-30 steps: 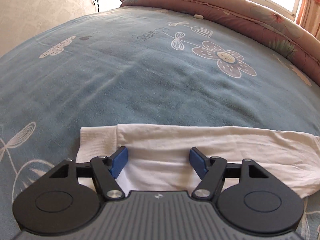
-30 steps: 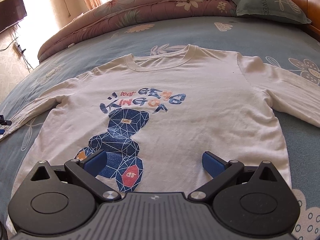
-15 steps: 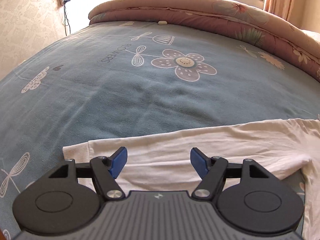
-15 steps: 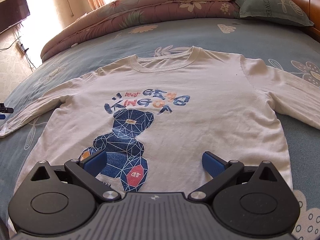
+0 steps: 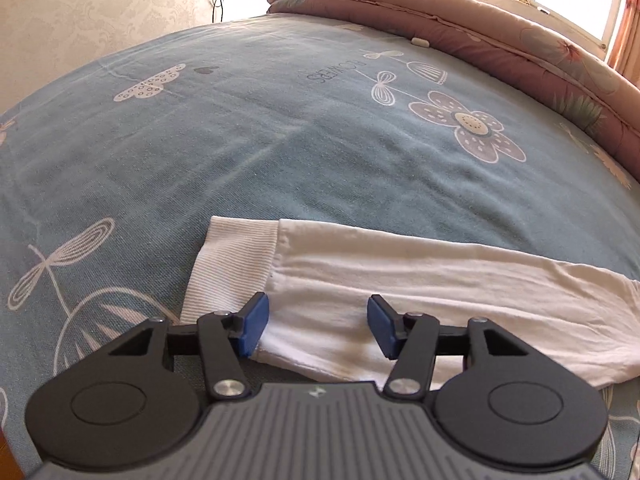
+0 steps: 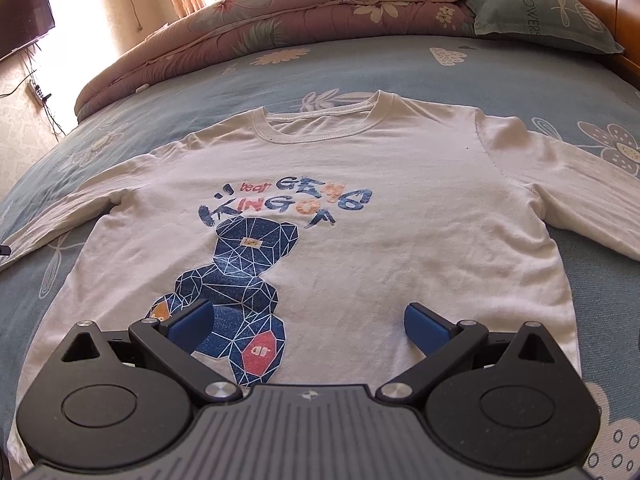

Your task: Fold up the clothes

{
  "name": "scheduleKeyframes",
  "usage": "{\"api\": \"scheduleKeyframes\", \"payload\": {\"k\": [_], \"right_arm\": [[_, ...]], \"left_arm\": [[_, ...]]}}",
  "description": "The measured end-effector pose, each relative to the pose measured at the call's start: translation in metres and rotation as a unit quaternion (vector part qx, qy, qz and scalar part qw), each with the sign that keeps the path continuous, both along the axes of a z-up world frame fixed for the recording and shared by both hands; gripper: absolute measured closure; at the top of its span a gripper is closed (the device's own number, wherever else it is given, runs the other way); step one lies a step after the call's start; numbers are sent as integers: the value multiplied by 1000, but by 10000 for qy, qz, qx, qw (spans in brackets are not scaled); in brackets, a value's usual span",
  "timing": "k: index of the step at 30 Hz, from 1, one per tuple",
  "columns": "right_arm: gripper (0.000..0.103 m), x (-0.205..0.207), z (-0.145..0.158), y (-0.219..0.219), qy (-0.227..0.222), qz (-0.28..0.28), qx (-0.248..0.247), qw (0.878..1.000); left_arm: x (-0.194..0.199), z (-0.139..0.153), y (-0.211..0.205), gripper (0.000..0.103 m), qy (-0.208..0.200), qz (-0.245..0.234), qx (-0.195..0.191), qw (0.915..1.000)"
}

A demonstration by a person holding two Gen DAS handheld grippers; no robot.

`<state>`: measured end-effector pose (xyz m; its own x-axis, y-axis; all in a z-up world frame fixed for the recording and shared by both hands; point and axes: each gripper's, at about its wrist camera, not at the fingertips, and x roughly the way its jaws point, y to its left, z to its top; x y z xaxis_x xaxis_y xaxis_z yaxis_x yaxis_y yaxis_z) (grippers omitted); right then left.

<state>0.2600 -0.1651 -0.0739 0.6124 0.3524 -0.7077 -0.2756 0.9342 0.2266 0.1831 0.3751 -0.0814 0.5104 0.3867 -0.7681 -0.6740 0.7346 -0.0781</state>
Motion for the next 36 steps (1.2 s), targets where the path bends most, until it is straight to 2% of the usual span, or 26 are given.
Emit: {"api": "scheduleKeyframes", "payload": {"k": [2,5,6,8,10,12,15,17,20,25,28,31,33,35,36], "right_arm": [[0,-1,1,0,-5,14,5,10000],[0,-3,3,1,-20,57,42,10000],[0,-4,4,2,-38,75,49,10000],[0,-5,6,3,-77,109,48,9999],[0,-7,7,3,-107,138,54,9998],[0,-7,8,3,-105,146,89,9998],[0,-8,9,3,-104,176,102,9997],[0,-9,11,2,-125,177,104,9997],[0,-9,13,1,-148,184,136,9996],[0,-9,13,0,-128,185,192,9996],[0,-9,13,1,-117,182,185,9996],[0,-8,13,0,-109,181,190,9996],[0,-8,12,0,-104,174,197,9996],[0,-8,12,0,-95,172,206,9996],[0,-7,12,0,-88,172,208,9996]], "left_arm": [[4,9,-15,46,28,-159,138,9998],[11,29,-56,39,-207,-856,262,9958],[15,34,-70,38,-342,-1121,111,9931],[23,38,-94,33,-718,-1616,-688,9818],[35,34,-116,32,-1048,-1986,-1599,9612],[49,22,-137,32,-1172,-2207,-2147,9442],[73,-2,-172,32,-1039,-2383,-2231,9395],[84,-15,-183,30,-950,-2385,-2152,9422],[92,-15,-195,20,-1007,-2575,-1739,9452],[96,-14,-206,20,-983,-2795,-1213,9474],[86,-14,-227,20,-714,-3263,-467,9414],[77,-10,-253,21,-363,-3607,614,9300],[70,-5,-262,21,-304,-3680,1439,9181],[66,1,-269,21,-171,-3734,2286,8989],[68,1,-271,21,-38,-3765,2719,8856]]}}
